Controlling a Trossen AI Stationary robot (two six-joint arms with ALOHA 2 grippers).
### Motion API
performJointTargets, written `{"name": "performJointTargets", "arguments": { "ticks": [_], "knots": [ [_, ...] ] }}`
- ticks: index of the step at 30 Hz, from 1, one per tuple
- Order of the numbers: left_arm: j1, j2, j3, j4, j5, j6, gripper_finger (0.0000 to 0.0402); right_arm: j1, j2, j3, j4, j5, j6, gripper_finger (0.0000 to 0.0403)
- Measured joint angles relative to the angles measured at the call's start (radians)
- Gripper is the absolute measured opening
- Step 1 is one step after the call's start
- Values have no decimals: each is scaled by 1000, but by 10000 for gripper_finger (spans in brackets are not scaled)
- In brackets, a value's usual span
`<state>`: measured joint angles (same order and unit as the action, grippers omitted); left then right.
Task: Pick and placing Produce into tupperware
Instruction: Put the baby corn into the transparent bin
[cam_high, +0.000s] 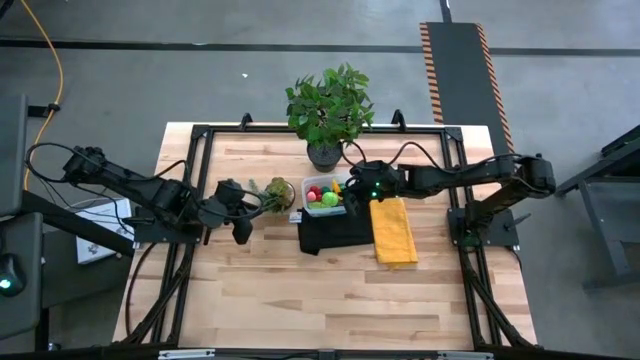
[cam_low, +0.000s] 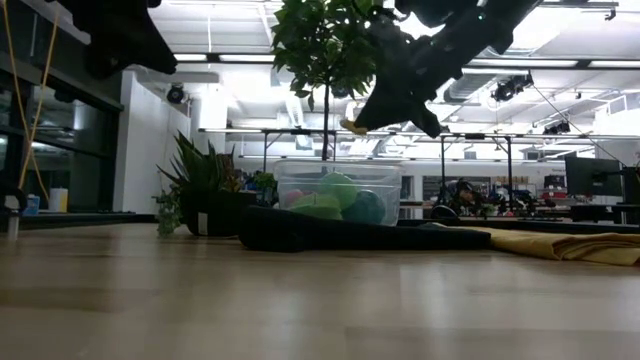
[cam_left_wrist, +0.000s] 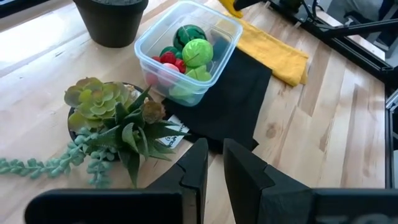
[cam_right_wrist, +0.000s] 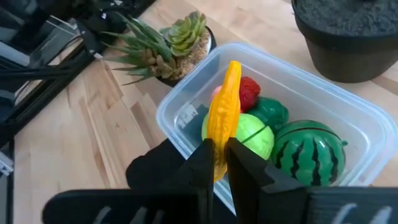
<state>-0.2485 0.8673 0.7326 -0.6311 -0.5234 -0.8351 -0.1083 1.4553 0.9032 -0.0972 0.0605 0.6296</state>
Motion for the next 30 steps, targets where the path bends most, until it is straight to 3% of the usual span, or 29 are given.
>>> {"name": "performJointTargets", "arguments": {
  "ticks": [13,30],
  "knots": [
    [0,0,0,-3,0,4,42,-3,47,0,-13,1,25,22],
    [0,0,0,-7,-8,4,42,-6,47,0,-52,105,47,22]
  ]
}}
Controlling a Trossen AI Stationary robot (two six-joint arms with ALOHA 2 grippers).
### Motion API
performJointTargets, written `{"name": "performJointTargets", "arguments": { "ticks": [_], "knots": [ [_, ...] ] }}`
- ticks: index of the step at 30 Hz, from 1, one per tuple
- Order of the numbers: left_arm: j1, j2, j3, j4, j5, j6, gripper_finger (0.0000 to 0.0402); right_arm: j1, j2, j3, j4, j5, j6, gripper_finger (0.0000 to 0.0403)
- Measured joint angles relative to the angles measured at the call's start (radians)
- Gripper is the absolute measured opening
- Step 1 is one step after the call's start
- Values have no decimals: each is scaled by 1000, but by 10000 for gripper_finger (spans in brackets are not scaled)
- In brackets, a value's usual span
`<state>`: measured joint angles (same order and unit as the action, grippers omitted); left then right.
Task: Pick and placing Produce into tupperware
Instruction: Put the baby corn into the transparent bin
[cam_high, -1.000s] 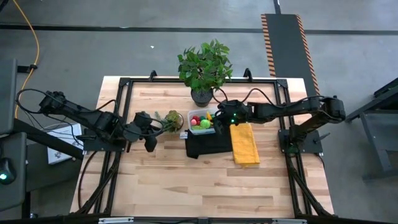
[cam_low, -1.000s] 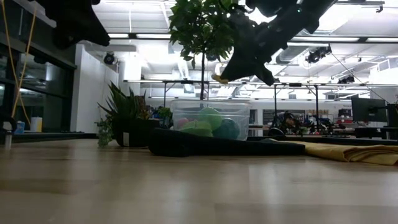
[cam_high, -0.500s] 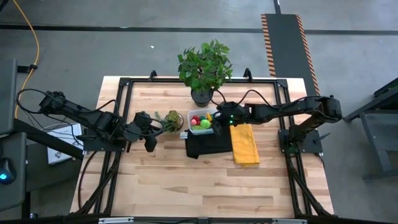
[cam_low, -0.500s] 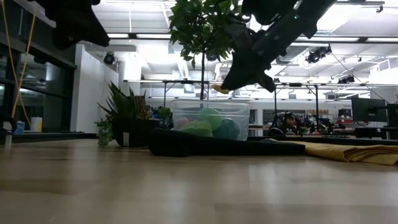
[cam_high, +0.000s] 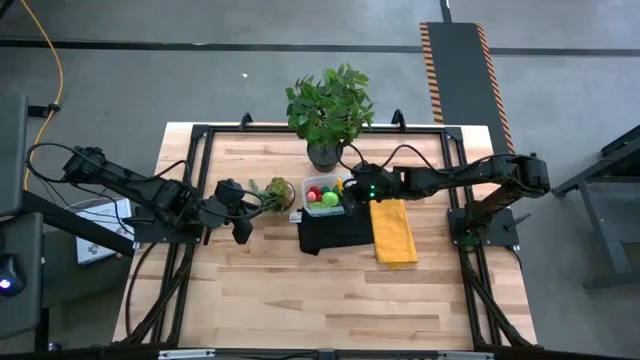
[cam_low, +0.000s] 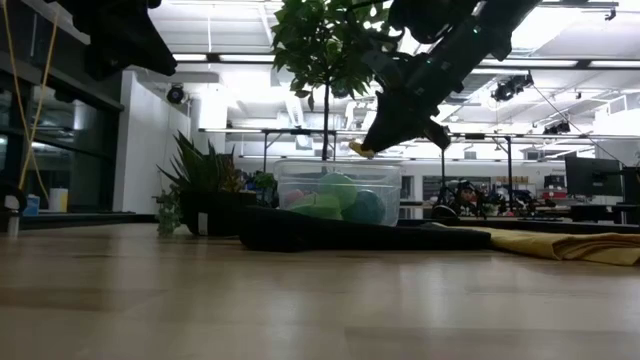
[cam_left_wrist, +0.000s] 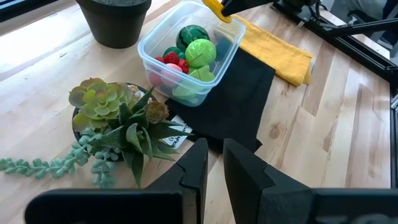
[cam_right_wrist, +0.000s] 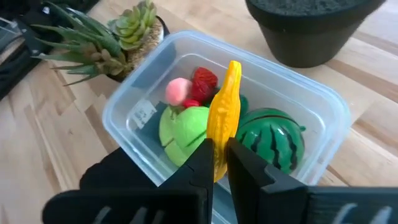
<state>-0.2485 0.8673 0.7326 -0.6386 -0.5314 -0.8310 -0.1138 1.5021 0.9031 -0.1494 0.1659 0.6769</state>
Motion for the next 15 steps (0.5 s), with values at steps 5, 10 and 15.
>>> {"name": "performJointTargets", "arguments": {
  "ticks": [5,10,15],
  "knots": [
    [0,0,0,0,0,0,42,-11,2,0,-61,10,5,22],
    [0,0,0,0,-1,0,42,-13,2,0,-77,11,-2,38],
    [0,0,0,1,-3,0,42,-17,2,0,-78,12,-2,72]
  ]
}}
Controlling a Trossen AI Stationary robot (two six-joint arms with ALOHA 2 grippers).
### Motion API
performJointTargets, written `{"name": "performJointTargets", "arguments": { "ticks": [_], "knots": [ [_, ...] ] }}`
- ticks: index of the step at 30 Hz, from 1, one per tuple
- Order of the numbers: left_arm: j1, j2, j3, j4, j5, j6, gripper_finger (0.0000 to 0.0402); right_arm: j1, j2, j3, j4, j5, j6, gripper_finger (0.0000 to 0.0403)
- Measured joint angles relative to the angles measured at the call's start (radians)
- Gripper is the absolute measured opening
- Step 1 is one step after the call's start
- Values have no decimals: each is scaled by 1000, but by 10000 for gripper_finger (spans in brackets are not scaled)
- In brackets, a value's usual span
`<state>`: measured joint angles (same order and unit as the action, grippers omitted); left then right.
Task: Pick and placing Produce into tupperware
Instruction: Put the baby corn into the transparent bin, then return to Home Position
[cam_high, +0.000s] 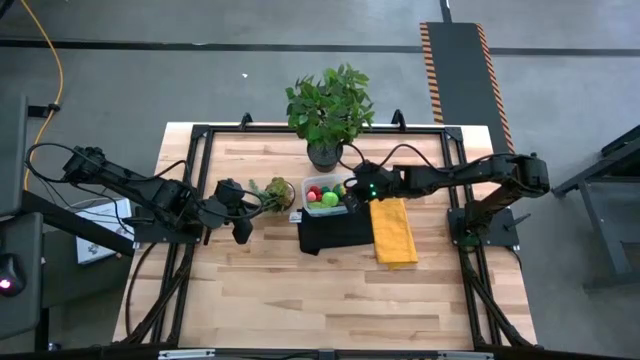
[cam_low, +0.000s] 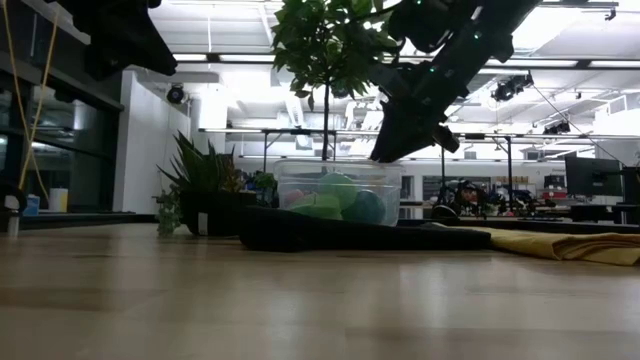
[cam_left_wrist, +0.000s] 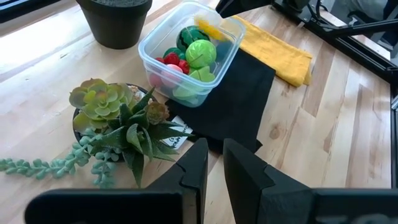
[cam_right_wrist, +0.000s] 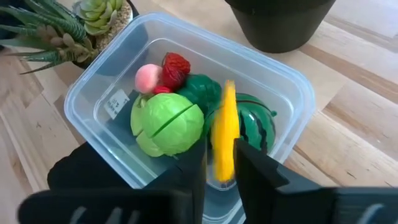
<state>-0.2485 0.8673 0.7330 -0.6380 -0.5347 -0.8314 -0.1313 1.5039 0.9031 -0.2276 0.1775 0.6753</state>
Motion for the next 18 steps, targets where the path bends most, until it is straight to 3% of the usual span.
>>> {"name": "performJointTargets", "arguments": {
  "ticks": [11,18],
  "knots": [
    [0,0,0,20,1,-11,42,0,-5,0,21,-14,-21,85],
    [0,-43,1,108,61,43,42,3,-104,0,-47,-86,-76,85]
  ]
}}
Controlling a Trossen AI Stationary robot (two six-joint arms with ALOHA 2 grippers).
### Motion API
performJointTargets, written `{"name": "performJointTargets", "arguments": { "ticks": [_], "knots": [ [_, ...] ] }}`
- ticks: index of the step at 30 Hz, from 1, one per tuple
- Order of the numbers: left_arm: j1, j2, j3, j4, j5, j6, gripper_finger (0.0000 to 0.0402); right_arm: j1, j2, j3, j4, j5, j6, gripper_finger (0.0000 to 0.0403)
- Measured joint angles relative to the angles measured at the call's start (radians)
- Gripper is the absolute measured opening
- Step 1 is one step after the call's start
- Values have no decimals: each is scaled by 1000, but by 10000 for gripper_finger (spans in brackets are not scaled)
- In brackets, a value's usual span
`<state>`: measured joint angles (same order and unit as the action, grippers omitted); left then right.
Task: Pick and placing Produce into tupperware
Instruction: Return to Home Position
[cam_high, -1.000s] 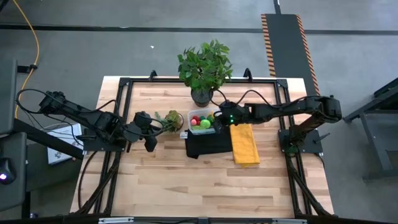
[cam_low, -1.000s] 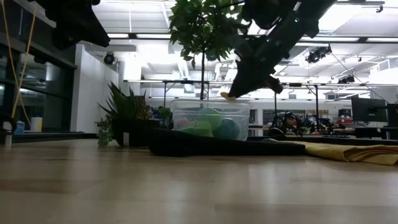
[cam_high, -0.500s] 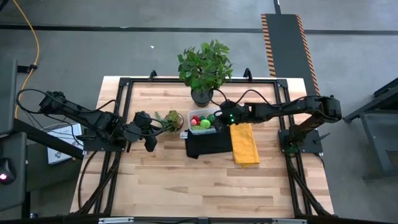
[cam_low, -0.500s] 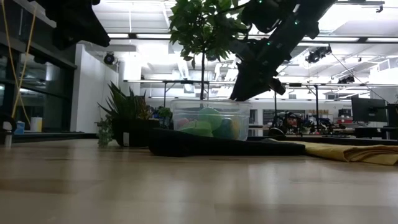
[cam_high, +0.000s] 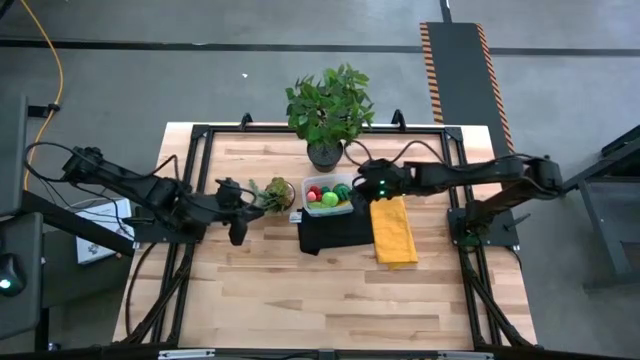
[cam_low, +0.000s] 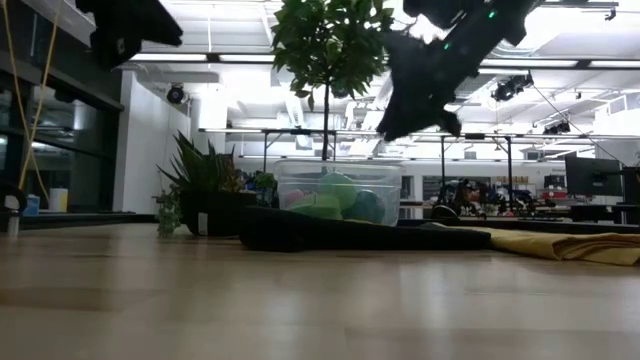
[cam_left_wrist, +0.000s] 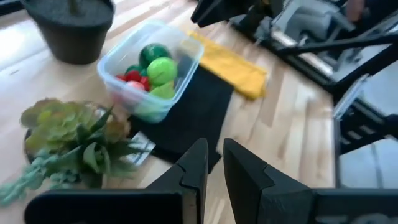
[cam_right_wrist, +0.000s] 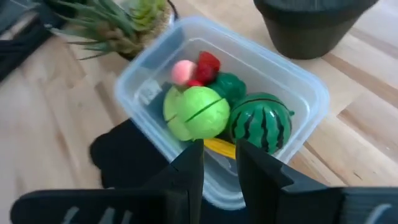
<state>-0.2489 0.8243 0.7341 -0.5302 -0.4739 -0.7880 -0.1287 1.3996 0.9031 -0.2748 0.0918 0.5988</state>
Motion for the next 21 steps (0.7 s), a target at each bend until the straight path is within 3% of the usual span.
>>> {"name": "performJointTargets", "arguments": {
  "ticks": [8,13,21],
  "knots": [
    [0,-114,0,23,-5,40,42,0,-227,0,-31,-75,-62,85],
    [0,-193,0,158,-5,128,42,0,-378,0,15,-165,-79,85],
    [1,-268,0,394,-9,362,42,0,-566,0,179,-214,-128,85]
  ]
}}
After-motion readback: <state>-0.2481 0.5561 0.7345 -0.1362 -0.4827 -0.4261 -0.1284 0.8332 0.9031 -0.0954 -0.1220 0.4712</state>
